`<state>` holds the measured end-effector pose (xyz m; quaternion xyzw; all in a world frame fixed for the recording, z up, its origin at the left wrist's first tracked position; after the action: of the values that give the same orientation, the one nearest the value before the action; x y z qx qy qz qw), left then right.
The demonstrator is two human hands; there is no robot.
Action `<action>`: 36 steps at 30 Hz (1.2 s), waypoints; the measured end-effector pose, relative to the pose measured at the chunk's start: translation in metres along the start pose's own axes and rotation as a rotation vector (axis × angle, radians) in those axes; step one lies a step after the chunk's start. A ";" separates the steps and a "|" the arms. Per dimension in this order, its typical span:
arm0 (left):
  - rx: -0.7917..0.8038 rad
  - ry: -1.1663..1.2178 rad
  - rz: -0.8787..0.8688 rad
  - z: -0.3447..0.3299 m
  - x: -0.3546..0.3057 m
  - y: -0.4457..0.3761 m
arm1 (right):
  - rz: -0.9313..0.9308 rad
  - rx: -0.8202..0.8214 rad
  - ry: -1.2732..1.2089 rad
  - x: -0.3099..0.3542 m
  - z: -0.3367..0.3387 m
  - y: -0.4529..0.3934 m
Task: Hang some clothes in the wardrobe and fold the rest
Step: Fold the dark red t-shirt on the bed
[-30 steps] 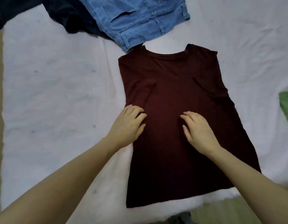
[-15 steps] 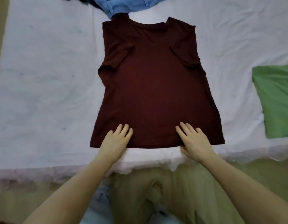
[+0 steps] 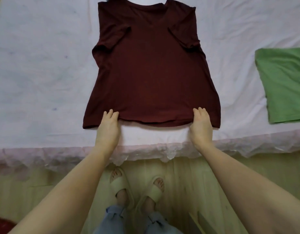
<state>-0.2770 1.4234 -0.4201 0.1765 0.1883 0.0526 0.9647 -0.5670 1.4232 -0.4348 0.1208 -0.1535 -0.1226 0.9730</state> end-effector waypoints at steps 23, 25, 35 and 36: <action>0.721 -0.394 0.219 0.098 -0.017 0.090 | -0.070 0.557 0.503 0.015 0.148 0.079; 0.765 -0.388 0.246 0.108 -0.021 0.103 | -0.089 0.585 0.484 0.018 0.162 0.087; 0.360 -0.237 0.241 0.187 -0.051 0.015 | -0.127 0.194 0.238 0.052 0.208 -0.001; 0.306 -0.259 0.222 0.189 -0.053 -0.002 | -0.118 0.165 0.233 0.057 0.205 -0.019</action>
<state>-0.2539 1.3515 -0.2385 0.3456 0.0480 0.1060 0.9311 -0.5852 1.3486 -0.2353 0.2228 -0.0420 -0.1518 0.9621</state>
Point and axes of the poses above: each hand's wrist, its own y-axis away from the middle knuckle, its own z-axis out of the back of the hand, x = y × z, the point moved 1 cm from there along -y, towards the middle knuckle, and after that the axes turned 4 degrees about x, right-handed, at the moved point
